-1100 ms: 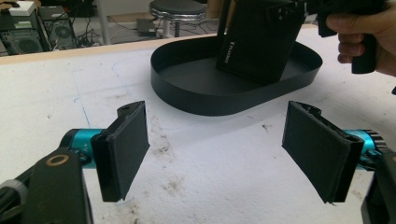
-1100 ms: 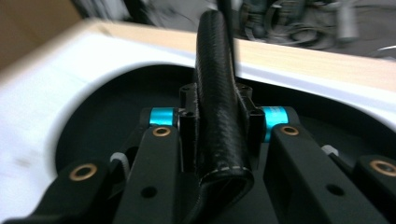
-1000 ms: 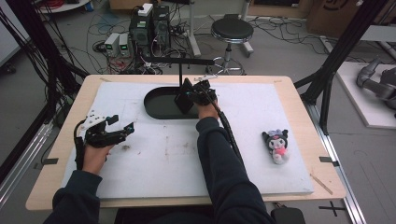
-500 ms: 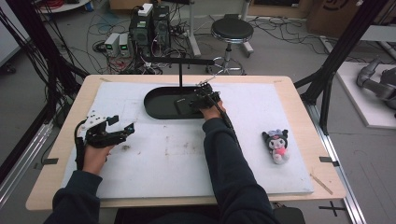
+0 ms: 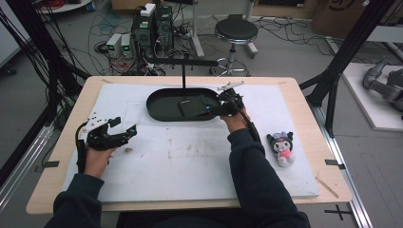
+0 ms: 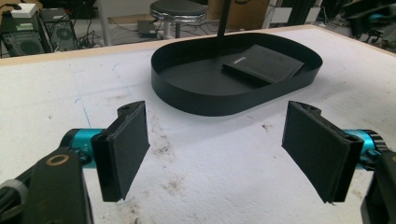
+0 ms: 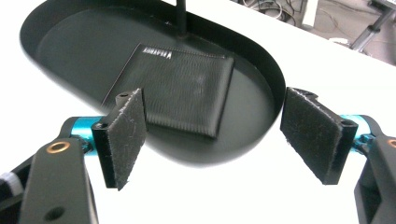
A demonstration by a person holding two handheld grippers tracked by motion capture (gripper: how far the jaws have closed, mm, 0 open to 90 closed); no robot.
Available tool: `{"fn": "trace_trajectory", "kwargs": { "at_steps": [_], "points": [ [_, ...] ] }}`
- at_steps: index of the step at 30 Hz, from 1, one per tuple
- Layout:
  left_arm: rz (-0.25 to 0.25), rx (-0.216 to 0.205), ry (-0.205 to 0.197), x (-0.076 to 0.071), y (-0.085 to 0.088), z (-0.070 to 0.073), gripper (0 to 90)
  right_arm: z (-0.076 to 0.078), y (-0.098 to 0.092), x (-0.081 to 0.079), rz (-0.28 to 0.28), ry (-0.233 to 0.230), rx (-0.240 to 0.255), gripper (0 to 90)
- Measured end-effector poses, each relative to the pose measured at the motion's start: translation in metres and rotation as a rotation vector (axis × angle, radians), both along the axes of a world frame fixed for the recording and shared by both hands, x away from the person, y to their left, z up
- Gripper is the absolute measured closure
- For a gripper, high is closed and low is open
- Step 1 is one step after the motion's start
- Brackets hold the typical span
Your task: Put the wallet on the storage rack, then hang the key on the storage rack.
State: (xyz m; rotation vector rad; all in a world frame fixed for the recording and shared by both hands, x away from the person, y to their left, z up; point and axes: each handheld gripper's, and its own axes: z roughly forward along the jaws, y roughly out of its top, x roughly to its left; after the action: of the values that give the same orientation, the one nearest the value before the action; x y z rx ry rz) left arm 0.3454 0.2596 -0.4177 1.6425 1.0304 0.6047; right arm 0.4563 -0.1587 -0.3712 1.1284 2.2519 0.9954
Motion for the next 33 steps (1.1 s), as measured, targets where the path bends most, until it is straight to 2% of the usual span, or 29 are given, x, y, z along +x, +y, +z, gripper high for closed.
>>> {"fn": "trace_trajectory", "kwargs": {
  "at_steps": [2, 3, 4, 5, 6, 8, 9, 10, 13, 16, 17, 20, 24, 28, 33],
  "points": [
    [0.003, -0.001, -0.004, 0.0, 0.0, 0.0, 22.5, 0.004, -0.014, -0.016, 0.028, -0.031, 0.026, 22.1],
    [0.005, 0.002, -0.004, 0.0, 0.0, 0.0, 22.5, 0.007, -0.029, -0.032, 0.041, -0.046, 0.027, 22.0],
    [0.008, 0.006, -0.004, 0.0, 0.0, 0.0, 22.5, 0.007, -0.029, -0.032, 0.041, -0.046, 0.027, 22.0],
    [0.01, 0.004, -0.002, 0.0, 0.0, 0.0, 22.5, 0.006, -0.037, -0.04, 0.05, -0.06, 0.03, 22.0],
    [0.012, 0.003, -0.002, 0.0, 0.0, 0.0, 22.5, 0.004, -0.053, -0.057, 0.062, -0.082, 0.016, 21.7],
    [0.015, -0.004, -0.008, 0.001, 0.001, 0.0, 22.5, 0.003, -0.059, -0.063, 0.062, -0.091, 0.013, 21.7],
    [0.015, -0.008, -0.008, 0.001, 0.0, 0.0, 22.5, 0.0, -0.079, -0.08, 0.059, -0.122, 0.025, 21.7],
    [0.018, -0.011, -0.01, 0.002, 0.0, 0.0, 22.5, 0.0, -0.079, -0.08, 0.059, -0.122, 0.025, 21.7],
    [0.014, -0.002, -0.011, 0.002, -0.001, 0.0, 22.5, -0.004, -0.103, -0.095, 0.026, -0.141, 0.048, 21.7],
    [0.014, 0.0, -0.009, 0.002, -0.002, 0.001, 22.5, -0.013, -0.121, -0.101, -0.04, -0.137, 0.034, 21.7],
    [0.013, 0.002, -0.008, 0.002, -0.002, 0.0, 22.5, -0.017, -0.128, -0.101, -0.052, -0.123, 0.012, 22.3],
    [0.012, 0.01, -0.008, 0.001, -0.003, 0.001, 22.5, -0.017, -0.131, -0.101, -0.055, -0.131, -0.005, 24.5],
    [0.013, -0.001, -0.008, 0.002, -0.003, 0.001, 22.5, -0.016, -0.138, -0.101, -0.094, -0.14, 0.0, 24.3],
    [0.008, -0.001, -0.004, 0.004, -0.004, 0.001, 22.5, -0.015, -0.148, -0.107, -0.133, -0.146, 0.003, 23.8],
    [-0.002, 0.003, -0.011, 0.003, -0.007, 0.002, 22.5, -0.013, -0.154, -0.111, -0.155, -0.153, 0.0, 23.6]
  ]
}}
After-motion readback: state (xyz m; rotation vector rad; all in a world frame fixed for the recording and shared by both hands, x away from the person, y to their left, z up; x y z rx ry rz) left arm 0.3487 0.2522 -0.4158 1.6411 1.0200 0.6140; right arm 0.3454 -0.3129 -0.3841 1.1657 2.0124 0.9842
